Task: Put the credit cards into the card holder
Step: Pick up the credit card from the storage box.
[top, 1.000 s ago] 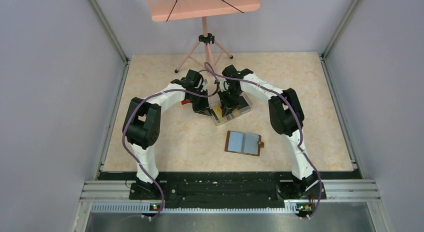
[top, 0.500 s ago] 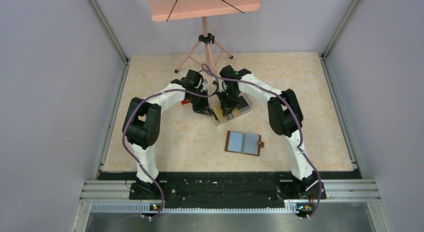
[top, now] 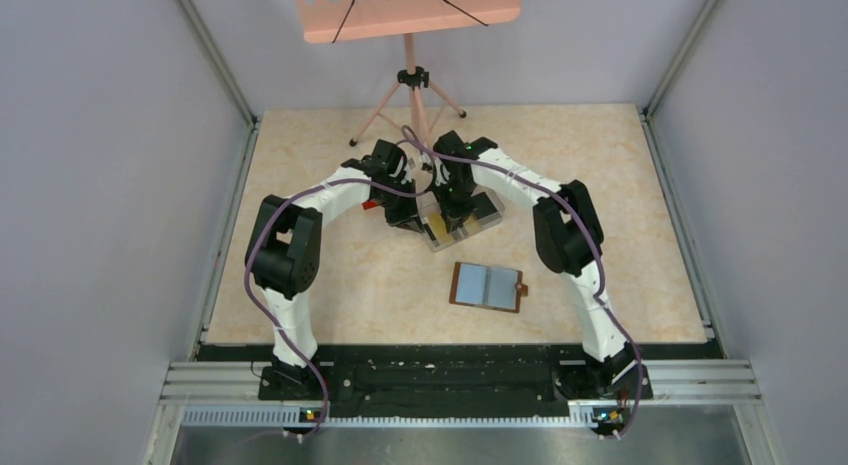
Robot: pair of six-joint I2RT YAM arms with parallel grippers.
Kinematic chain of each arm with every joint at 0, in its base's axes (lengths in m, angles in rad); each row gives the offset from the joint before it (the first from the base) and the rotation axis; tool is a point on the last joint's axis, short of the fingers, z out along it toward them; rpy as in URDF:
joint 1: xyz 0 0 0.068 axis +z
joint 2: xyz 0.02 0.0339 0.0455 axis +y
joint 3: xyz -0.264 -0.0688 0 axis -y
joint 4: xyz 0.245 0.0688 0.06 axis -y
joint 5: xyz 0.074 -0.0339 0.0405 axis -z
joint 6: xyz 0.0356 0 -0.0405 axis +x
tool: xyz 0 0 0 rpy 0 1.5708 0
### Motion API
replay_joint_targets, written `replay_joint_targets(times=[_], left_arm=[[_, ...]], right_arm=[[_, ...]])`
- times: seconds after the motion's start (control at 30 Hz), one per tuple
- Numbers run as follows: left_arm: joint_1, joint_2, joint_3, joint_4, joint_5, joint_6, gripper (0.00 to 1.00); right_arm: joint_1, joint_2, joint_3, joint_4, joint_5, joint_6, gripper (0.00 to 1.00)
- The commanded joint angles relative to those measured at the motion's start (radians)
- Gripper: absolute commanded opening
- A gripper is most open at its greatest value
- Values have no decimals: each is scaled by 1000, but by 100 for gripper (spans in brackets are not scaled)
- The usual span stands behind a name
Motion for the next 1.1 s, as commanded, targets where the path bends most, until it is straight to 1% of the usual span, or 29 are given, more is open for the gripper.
replay_joint_targets(times=[0.0,0.23,0.47,0.5,0.53,0.57,0.67,0.73,0.87,0.93,0.97,1.03,1.07], left_arm=[[-16,34,-17,8,26,11,0],[-16,33,-18,7,28,13,0],[-16,37,-16,6,29,16,0],[-16,35,-15,6,27,16,0],[-16,35,-15,6,28,16,0],[-16,34,-17,6,28,16,0],[-16,36,-15,7,29,16,0],[-16,36,-15,8,29,15,0],[-16,38,-15,9,29,17,0],[-16,39,-14,9,28,18,0],[-16,39,-16,7,27,18,0],[-16,36,-15,8,28,18,0],[-16,36,-17,8,26,19,0]], right_arm=[[39,-30,58,-14,-52,-19,0],[39,-32,102,-12,-108,5,0],[32,-39,88,30,-207,39,1],[29,-40,83,37,-204,45,7],[27,-42,77,38,-186,51,16],[22,-44,66,42,-165,57,22],[8,-58,14,69,-104,63,34],[4,-56,-6,71,-58,55,40],[2,-33,-39,73,-47,34,42],[2,-16,-52,73,-51,28,42],[2,-11,-55,74,-55,25,38],[2,-7,-57,73,-71,25,14],[2,-7,-57,74,-75,26,5]])
